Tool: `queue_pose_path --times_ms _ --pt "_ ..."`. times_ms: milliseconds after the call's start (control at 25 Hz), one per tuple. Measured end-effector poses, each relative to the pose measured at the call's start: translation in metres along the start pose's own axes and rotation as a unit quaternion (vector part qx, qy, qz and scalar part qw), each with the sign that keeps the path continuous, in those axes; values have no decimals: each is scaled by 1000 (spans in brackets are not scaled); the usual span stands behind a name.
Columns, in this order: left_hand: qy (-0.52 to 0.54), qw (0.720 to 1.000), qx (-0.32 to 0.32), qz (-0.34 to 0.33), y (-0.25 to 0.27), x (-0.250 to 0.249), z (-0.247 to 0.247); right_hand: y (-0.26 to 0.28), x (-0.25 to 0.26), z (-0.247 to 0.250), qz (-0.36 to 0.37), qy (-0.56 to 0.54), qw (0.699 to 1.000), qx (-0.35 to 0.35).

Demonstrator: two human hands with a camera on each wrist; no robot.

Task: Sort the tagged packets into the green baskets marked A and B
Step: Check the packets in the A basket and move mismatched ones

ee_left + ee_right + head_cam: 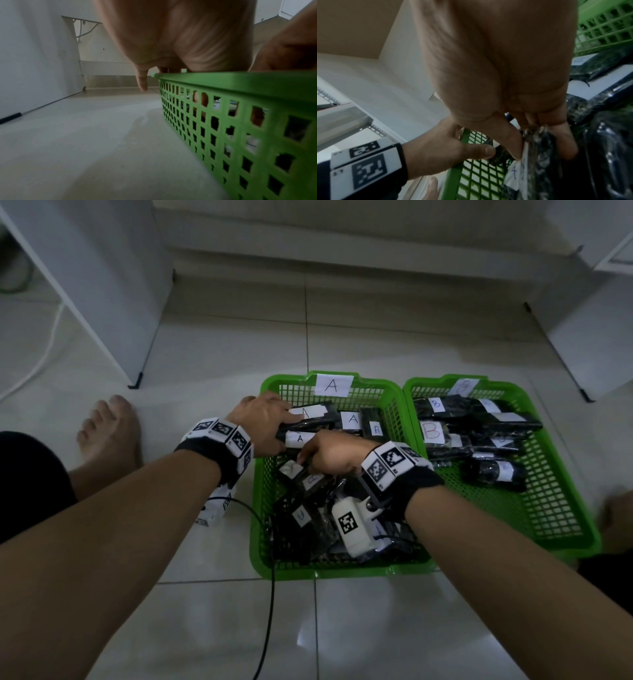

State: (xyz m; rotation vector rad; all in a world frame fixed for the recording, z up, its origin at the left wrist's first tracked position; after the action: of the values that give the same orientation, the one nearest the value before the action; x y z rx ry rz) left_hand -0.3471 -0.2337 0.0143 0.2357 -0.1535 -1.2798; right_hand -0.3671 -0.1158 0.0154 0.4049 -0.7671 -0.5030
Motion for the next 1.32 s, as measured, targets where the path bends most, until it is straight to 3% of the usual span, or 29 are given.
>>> queue_pose_path --times_ms 320,560,760,840,920,1000,1040,1120,1200,1320 --pt "0 1000 9 -6 1 0 -9 -3 -1 -11 9 -81 997 5" --pt "-60 998 9 -2 3 -5 -3 4 -4 -9 25 -188 982 -6" --pt "-56 998 9 1 1 -4 -3 35 -38 18 24 -405 912 -61" --pt "10 999 -36 3 0 -8 8 56 -59 38 36 -456 882 -116" --pt "231 969 -87 10 -1 -11 31 69 -77 54 47 -465 867 -174" --pt "453 891 -29 27 -4 -21 41 71 -82 58 62 -466 858 -209" --pt "504 863 11 30 -5 -32 44 70 -80 58 72 -468 854 -215" --pt "508 860 30 23 -9 -47 49 65 -72 58 87 -462 854 -221" --pt "500 865 -21 49 -15 -39 56 63 -68 63 81 -444 858 -248" --pt "554 819 -62 137 -22 0 41 70 -87 76 -3 -355 873 -334"
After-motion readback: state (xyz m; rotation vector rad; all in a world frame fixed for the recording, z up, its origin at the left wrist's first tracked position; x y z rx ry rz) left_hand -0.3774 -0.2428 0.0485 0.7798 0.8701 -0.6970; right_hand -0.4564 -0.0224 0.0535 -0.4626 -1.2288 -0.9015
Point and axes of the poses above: each hand's wrist, its own y-axis away from the middle knuckle, its own z-axis out of the back of the hand, x = y × z, the point moved 8 cm from there along -y, towards the middle knuckle, and after that the axes turned 13 degrees about z, right-handed, at the moved point
